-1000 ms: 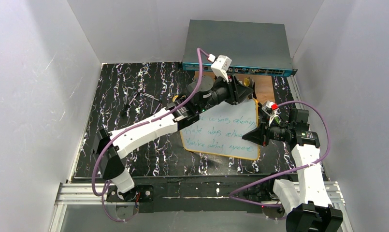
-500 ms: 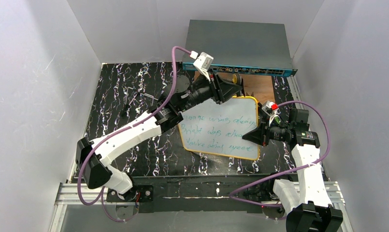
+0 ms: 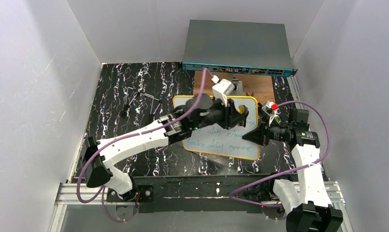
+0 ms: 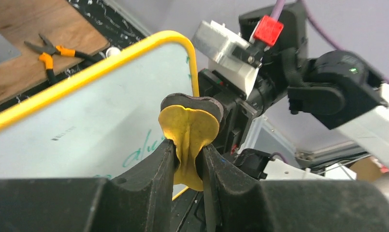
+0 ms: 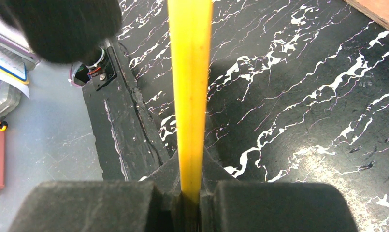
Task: Erase the whiteboard
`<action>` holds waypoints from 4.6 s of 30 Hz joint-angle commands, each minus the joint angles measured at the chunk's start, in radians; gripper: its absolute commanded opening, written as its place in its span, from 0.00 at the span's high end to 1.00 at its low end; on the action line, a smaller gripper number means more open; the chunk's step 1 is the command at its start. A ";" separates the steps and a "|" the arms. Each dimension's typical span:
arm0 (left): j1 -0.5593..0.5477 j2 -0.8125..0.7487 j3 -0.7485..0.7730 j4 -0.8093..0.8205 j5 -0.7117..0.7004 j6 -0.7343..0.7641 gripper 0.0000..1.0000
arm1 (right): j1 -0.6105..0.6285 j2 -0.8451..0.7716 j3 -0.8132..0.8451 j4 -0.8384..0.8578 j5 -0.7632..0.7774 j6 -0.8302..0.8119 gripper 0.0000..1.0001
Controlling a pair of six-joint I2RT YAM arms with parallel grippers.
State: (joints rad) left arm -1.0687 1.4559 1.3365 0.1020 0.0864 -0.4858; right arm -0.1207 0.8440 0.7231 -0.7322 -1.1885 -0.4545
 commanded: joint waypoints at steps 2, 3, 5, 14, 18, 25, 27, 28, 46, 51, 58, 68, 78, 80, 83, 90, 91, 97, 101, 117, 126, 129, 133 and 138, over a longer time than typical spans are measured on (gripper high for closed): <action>-0.096 0.089 0.107 -0.123 -0.347 0.034 1.00 | 0.005 -0.012 0.019 0.064 -0.059 -0.016 0.99; -0.107 0.116 0.126 -0.128 -0.389 0.041 1.00 | 0.004 -0.013 0.019 0.064 -0.060 -0.014 0.99; -0.131 0.167 0.185 -0.149 -0.476 0.065 1.00 | 0.006 -0.014 0.019 0.063 -0.060 -0.014 0.99; -0.173 0.372 0.515 -0.300 -0.750 0.194 1.00 | 0.005 -0.017 0.021 0.061 -0.064 -0.015 0.99; -0.176 0.411 0.596 -0.316 -0.805 0.251 1.00 | 0.005 -0.018 0.021 0.060 -0.067 -0.015 0.99; -0.176 0.447 0.680 -0.322 -0.799 0.284 1.00 | 0.004 -0.017 0.021 0.060 -0.069 -0.016 0.99; -0.177 0.460 0.711 -0.327 -0.799 0.294 1.00 | 0.005 -0.018 0.021 0.059 -0.069 -0.016 0.99; -0.177 0.469 0.727 -0.333 -0.802 0.298 1.00 | 0.005 -0.018 0.021 0.059 -0.067 -0.016 0.99; -0.200 0.547 0.768 -0.538 -0.772 0.268 1.00 | 0.004 -0.014 0.022 0.057 -0.068 -0.018 0.99; -0.227 0.517 0.686 -0.542 -0.731 0.215 1.00 | 0.004 -0.012 0.022 0.057 -0.065 -0.018 0.99; -0.238 0.476 0.584 -0.534 -0.684 0.154 1.00 | 0.005 -0.013 0.022 0.057 -0.061 -0.018 0.99; -0.129 0.108 0.105 -0.285 -0.525 0.045 1.00 | 0.004 -0.019 0.022 0.052 -0.064 -0.021 0.99; 0.112 -0.287 -0.473 -0.085 -0.513 -0.143 1.00 | 0.005 -0.020 0.025 0.040 -0.082 -0.027 0.99; 0.148 -0.323 -0.538 -0.044 -0.525 -0.161 1.00 | 0.007 -0.017 0.025 0.043 -0.088 -0.026 0.99; 0.188 -0.341 -0.590 0.012 -0.527 -0.165 1.00 | 0.007 -0.013 0.024 0.044 -0.091 -0.023 0.99; 0.295 -0.300 -0.568 0.115 -0.464 -0.119 1.00 | 0.008 -0.011 0.023 0.046 -0.091 -0.022 0.99; 0.312 -0.293 -0.557 0.119 -0.452 -0.109 1.00 | 0.008 -0.012 0.022 0.046 -0.091 -0.022 0.99; 0.414 -0.290 -0.572 0.178 -0.308 -0.077 1.00 | 0.008 -0.011 0.024 0.045 -0.091 -0.020 0.99; 0.425 -0.289 -0.646 0.235 -0.207 -0.059 1.00 | 0.008 -0.010 0.024 0.045 -0.092 -0.020 0.99; 0.519 -0.219 -0.530 -0.020 -0.227 0.024 1.00 | 0.007 -0.005 0.021 0.045 -0.092 -0.021 0.99; 0.562 -0.167 -0.540 0.092 0.022 0.029 1.00 | 0.008 -0.007 0.021 0.044 -0.096 -0.022 0.99; 0.496 -0.196 -0.605 0.144 0.041 0.029 1.00 | 0.007 -0.005 0.021 0.046 -0.097 -0.021 0.99; 0.443 -0.269 -0.658 0.127 -0.055 0.016 1.00 | 0.008 -0.002 0.021 0.046 -0.097 -0.022 0.99; 0.446 -0.402 -0.666 -0.082 -0.368 -0.017 1.00 | 0.008 -0.003 0.019 0.048 -0.092 -0.021 0.99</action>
State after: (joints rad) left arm -0.6041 1.1900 0.6544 0.1043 -0.1135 -0.4667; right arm -0.1246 0.8509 0.7223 -0.7071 -1.1877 -0.4526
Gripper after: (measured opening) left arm 0.216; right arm 0.110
